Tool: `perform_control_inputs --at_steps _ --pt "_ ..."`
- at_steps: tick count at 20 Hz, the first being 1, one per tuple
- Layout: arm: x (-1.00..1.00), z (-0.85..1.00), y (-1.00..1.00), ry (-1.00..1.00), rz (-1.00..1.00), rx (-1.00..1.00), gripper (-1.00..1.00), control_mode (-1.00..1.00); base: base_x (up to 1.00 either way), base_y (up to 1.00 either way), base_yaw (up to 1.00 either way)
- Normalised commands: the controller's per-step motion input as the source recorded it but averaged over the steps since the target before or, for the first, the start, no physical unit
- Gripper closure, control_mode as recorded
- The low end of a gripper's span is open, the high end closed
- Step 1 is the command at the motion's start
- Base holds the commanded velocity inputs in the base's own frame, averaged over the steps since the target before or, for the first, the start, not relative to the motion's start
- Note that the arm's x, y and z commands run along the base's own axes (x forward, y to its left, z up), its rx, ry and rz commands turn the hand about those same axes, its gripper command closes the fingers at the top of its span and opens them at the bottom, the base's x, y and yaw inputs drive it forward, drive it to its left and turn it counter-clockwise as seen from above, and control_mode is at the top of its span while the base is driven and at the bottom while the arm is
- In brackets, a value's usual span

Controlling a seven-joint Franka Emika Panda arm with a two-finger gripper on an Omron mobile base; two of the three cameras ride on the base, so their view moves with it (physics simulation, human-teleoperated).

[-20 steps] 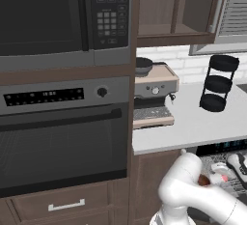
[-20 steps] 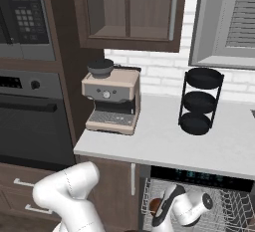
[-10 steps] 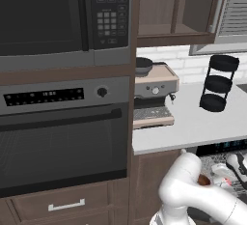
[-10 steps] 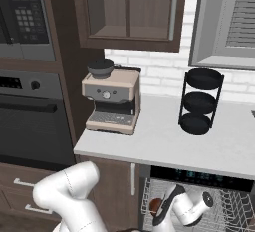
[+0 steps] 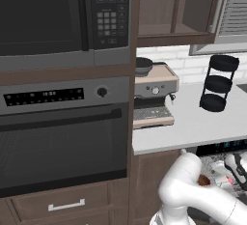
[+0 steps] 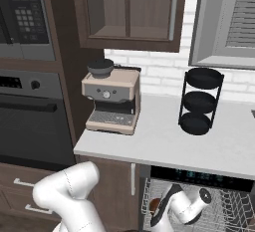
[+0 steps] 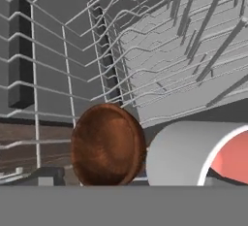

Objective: Pick up the cup and bowl from the counter, place them in the dishwasher, and close the dishwasher door.

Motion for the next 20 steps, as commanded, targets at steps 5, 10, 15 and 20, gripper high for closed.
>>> perform_control_inputs --at_steps 5,10,15,20 --pt "0.00 0.00 -0.23 -0.20 -0.10 -0.42 -1.00 -1.00 0.00 0.00 0.00" --pt "0.28 0.03 -0.09 -0.11 0.00 -0.62 -1.00 -1.00 0.00 0.00 0.00" --pt "0.00 0.45 -0.25 0.06 0.00 -0.34 -1.00 -1.00 0.00 0.00 0.00" --pt "-0.17 0.64 -0.31 0.31 -0.04 -0.13 -1.00 -1.00 0.00 0.00 0.00"
